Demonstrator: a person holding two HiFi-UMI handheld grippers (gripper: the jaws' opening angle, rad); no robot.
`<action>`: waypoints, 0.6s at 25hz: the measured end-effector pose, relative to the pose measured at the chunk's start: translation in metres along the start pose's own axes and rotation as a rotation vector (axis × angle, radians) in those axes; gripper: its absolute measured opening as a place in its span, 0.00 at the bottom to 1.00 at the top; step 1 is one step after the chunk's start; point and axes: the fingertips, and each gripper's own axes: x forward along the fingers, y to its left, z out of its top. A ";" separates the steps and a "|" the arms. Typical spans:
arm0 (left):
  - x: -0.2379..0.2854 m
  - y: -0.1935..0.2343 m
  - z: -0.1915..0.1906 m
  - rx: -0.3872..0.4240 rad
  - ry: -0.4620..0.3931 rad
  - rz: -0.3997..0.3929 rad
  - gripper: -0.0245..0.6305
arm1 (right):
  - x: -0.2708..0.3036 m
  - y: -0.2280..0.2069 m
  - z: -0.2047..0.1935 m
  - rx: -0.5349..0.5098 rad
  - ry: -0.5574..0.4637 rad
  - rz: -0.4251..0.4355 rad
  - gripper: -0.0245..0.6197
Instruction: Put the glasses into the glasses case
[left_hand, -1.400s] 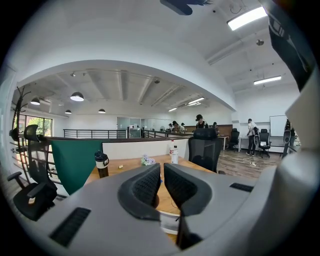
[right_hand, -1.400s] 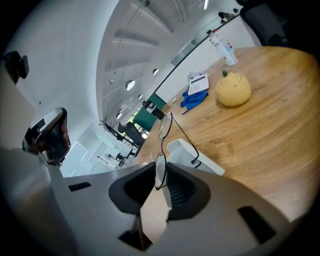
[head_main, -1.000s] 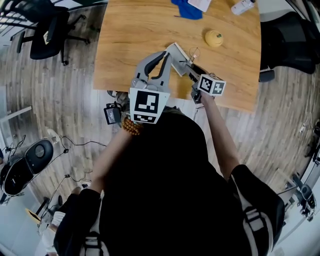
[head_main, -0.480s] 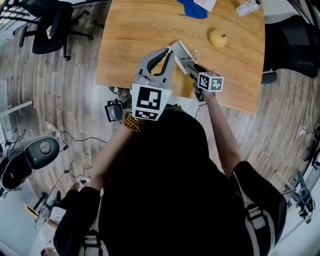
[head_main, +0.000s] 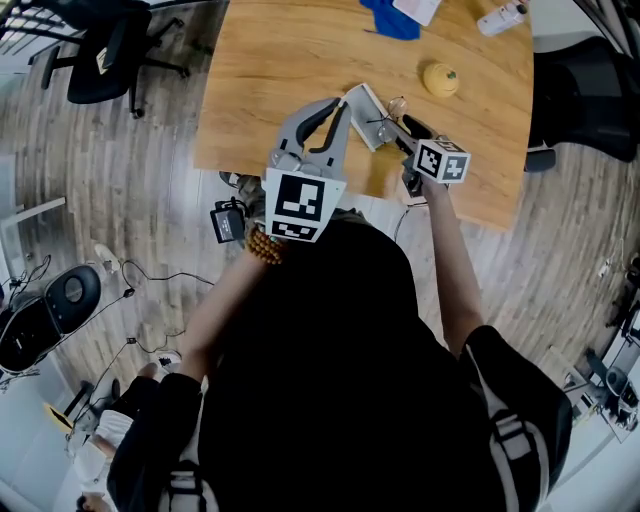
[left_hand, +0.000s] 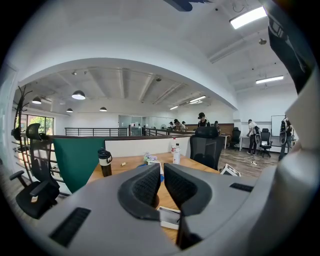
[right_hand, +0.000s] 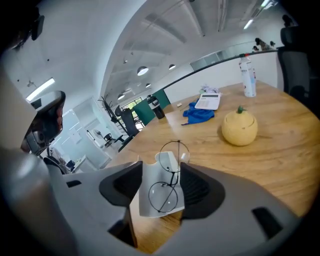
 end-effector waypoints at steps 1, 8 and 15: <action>0.000 0.000 0.000 0.001 0.000 0.000 0.10 | 0.000 -0.006 0.002 0.020 -0.009 -0.009 0.42; -0.004 0.003 -0.001 -0.002 0.000 0.016 0.10 | 0.007 -0.026 -0.002 0.036 0.019 -0.075 0.22; -0.007 0.004 -0.004 -0.006 0.001 0.022 0.10 | 0.024 -0.030 -0.014 -0.033 0.107 -0.090 0.18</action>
